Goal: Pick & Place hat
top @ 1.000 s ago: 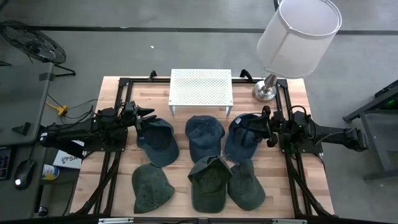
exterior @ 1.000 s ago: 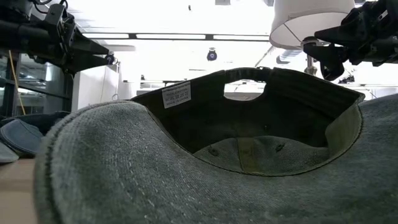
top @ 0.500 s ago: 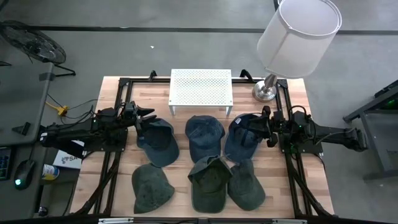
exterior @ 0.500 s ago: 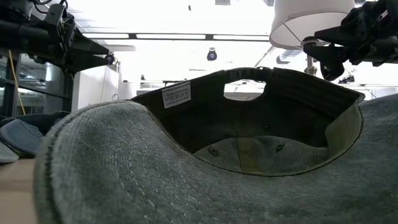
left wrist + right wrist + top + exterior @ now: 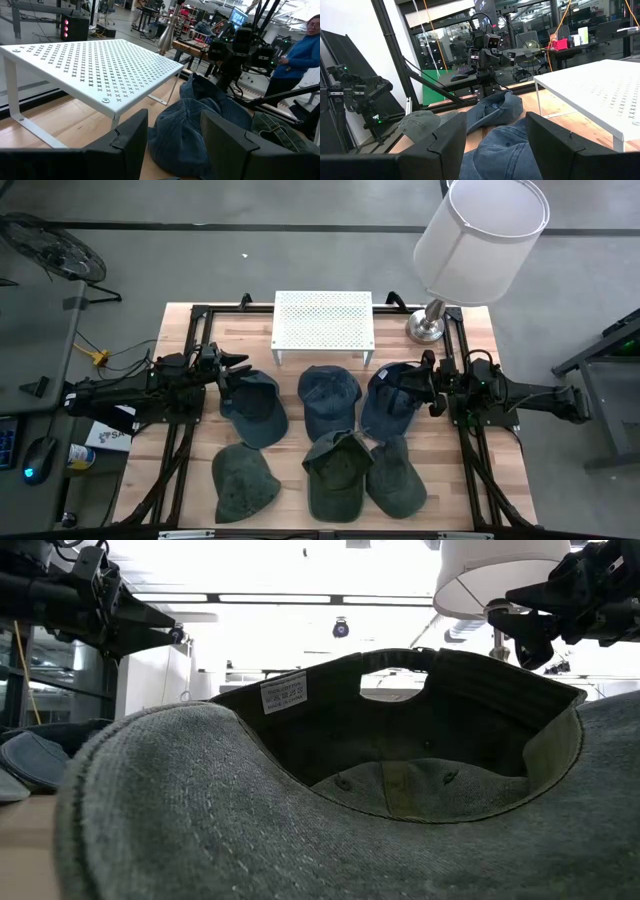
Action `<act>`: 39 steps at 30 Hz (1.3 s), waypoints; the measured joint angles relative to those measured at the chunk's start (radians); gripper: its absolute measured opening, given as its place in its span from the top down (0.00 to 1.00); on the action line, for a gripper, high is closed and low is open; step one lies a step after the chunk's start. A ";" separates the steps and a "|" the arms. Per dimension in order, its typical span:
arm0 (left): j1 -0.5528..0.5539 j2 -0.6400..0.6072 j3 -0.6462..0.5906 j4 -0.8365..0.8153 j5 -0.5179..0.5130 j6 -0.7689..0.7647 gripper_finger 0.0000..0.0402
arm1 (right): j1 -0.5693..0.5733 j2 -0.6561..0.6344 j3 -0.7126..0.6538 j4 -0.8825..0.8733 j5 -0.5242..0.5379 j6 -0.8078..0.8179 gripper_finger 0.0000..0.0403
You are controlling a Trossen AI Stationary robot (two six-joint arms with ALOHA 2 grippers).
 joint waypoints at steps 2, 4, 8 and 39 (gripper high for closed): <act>0.000 0.000 0.000 0.000 0.000 0.000 0.55 | 0.000 0.000 0.000 0.000 0.000 0.000 0.51; 0.000 0.000 0.000 0.000 0.000 0.000 0.55 | 0.000 0.000 0.000 0.000 0.000 0.000 0.51; 0.000 0.000 0.000 0.000 0.000 0.000 0.55 | 0.000 0.001 0.001 0.017 0.000 0.021 0.51; 0.000 0.000 0.000 0.000 0.000 0.000 0.55 | -0.088 0.605 0.951 -1.307 0.005 0.196 0.51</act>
